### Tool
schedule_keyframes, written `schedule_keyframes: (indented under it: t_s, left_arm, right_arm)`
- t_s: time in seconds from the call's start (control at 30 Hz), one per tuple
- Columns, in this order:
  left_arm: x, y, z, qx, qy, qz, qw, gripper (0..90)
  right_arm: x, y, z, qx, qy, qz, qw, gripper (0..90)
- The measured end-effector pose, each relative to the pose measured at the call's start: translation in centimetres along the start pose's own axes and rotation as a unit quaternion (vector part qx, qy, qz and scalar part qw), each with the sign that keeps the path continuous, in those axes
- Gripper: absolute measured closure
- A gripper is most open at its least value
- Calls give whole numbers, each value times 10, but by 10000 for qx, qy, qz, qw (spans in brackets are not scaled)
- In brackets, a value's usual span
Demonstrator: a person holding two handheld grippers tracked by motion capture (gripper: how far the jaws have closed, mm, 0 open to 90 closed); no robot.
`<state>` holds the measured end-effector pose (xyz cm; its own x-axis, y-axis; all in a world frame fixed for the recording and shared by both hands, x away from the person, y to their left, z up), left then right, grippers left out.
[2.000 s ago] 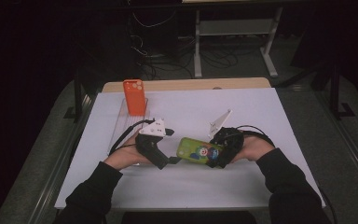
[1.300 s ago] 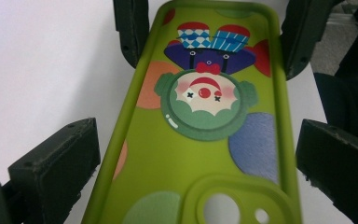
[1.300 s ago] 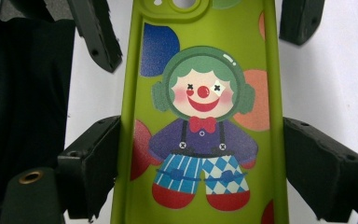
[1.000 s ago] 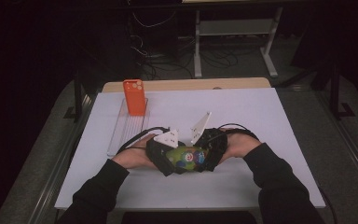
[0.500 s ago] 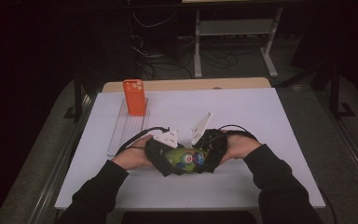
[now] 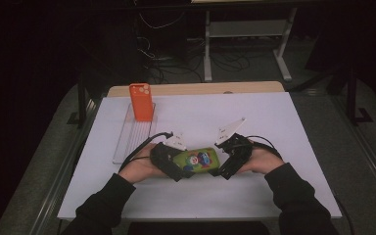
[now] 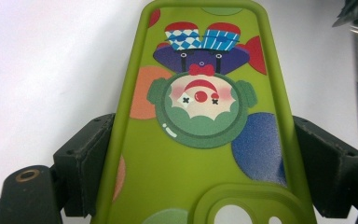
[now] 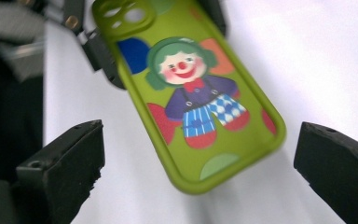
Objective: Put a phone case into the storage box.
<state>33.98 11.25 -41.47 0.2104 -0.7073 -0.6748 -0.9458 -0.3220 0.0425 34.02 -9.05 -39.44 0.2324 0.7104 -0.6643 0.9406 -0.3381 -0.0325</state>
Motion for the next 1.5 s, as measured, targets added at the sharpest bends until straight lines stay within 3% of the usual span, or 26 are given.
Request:
schedule_keyframes:
  t_s: [0.1, 0.23, 0.27, 0.3, 0.37, 0.47, 0.6, 0.7, 0.87, 0.97, 1.07, 1.1, 1.17, 1.2, 1.23, 1.33, 1.5]
  left_arm:
    - [-3, -1, 0, -278, 91, -253, 9993, 146]
    - [-9, -7, 0, -405, 67, -649, 9970, 146]
    - [-10, -9, 0, -394, 13, -680, 9969, 147]
    - [-10, -9, 0, -515, 90, -750, 9958, 146]
    - [-11, -12, 2, -644, 11, -855, 9943, 146]
    - [-12, -15, 3, -859, 8, -972, 9915, 146]
    - [-15, -16, 3, -941, 56, -1059, 9899, 146]
    - [-15, -16, 4, -1048, 46, -1069, 9887, 146]
    - [-14, -17, 5, -1085, 2, -1021, 9888, 146]
    - [-14, -17, 5, -1097, -12, -1003, 9889, 146]
    - [-13, -17, 5, -1096, -35, -1002, 9889, 146]
    - [-13, -17, 5, -1066, -40, -1005, 9892, 146]
    - [-13, -18, 5, -1029, -44, -1011, 9895, 146]
    - [-14, -18, 5, -1043, -40, -1009, 9894, 146]
    - [-14, -18, 5, -1060, -13, -994, 9894, 146]
    - [-14, -18, 5, -1082, 28, -1002, 9891, 146]
    - [-14, -18, 5, -1125, 69, -997, 9886, 146]
  right_arm:
    - [-2, -2, 6, 636, 409, 292, 9967, 10]
    - [-1, -2, 14, 962, 803, 760, 9892, 11]
    - [0, -2, 16, 1077, 945, 917, 9854, 11]
    - [0, -2, 17, 1190, 1012, 956, 9831, 10]
    - [0, -3, 20, 1275, 1231, 1163, 9773, 10]
    - [1, -7, 25, 1420, 1371, 1342, 9711, 10]
    - [6, -10, 32, 1527, 1410, 1485, 9668, 4]
    - [9, -9, 35, 1515, 1362, 1602, 9658, 4]
    - [12, -11, 33, 1169, 1314, 2039, 9631, 4]
    - [15, -13, 33, 608, 1089, 2355, 9638, 4]
    - [18, -19, 30, 188, 924, 2579, 9616, 3]
    - [19, -20, 29, -80, 889, 2665, 9597, 4]
    - [21, -22, 28, -301, 831, 2754, 9572, 0]
    - [22, -23, 27, -546, 747, 2853, 9540, 0]
    - [23, -25, 27, -621, 700, 2904, 9523, 0]
    - [25, -26, 26, -1207, 520, 3092, 9419, 0]
    - [31, -32, 24, -1798, 419, 3330, 9247, 0]
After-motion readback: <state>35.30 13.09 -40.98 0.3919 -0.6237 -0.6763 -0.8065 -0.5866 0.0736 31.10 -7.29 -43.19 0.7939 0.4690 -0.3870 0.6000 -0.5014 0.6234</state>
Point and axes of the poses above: each handheld gripper's, and its own axes: x roughly forward along the jaws, z roughly out of its underside, y roughly to its right, the point moved 3 cm from there along x, roughly forward along the jaws, and after that the axes turned 4 degrees about y, right-handed, at the moved point
